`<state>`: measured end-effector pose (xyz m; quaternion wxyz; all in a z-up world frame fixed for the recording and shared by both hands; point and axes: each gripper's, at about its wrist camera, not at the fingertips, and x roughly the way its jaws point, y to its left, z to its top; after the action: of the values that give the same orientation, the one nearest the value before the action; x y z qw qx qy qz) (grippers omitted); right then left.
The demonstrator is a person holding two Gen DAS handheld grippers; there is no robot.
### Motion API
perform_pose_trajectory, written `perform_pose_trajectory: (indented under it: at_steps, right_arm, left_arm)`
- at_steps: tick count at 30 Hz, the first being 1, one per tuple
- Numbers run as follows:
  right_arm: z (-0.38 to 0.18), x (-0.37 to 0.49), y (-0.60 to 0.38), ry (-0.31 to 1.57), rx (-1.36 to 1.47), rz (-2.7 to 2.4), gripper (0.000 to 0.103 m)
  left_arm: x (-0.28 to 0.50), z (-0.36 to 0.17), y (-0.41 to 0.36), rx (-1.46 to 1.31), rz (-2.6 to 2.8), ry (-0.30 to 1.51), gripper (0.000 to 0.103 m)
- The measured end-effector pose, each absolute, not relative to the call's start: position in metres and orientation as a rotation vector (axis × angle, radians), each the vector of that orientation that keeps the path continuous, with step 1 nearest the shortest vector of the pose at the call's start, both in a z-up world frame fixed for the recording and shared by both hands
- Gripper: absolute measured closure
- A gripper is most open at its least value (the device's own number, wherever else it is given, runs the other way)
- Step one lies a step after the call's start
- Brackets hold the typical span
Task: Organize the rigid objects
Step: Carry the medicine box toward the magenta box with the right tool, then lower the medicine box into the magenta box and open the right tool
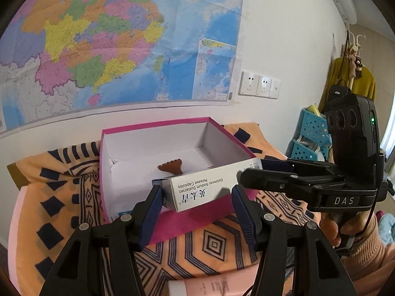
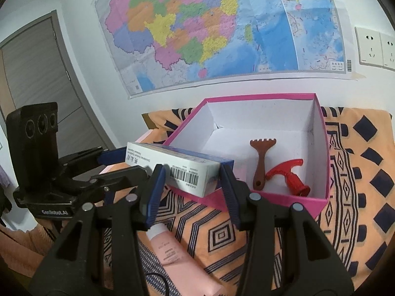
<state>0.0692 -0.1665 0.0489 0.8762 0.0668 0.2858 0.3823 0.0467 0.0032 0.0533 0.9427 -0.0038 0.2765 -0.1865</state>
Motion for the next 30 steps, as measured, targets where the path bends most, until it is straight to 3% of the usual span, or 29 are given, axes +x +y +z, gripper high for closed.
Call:
perform_pose_trajectory:
  at_steps: [30]
  right_arm:
    - [0.031,0.116,-0.14,0.662,0.124,0.786,0.054]
  left_arm:
    - [0.092,0.026,0.023,-0.014,-0.31,0.648,0.045]
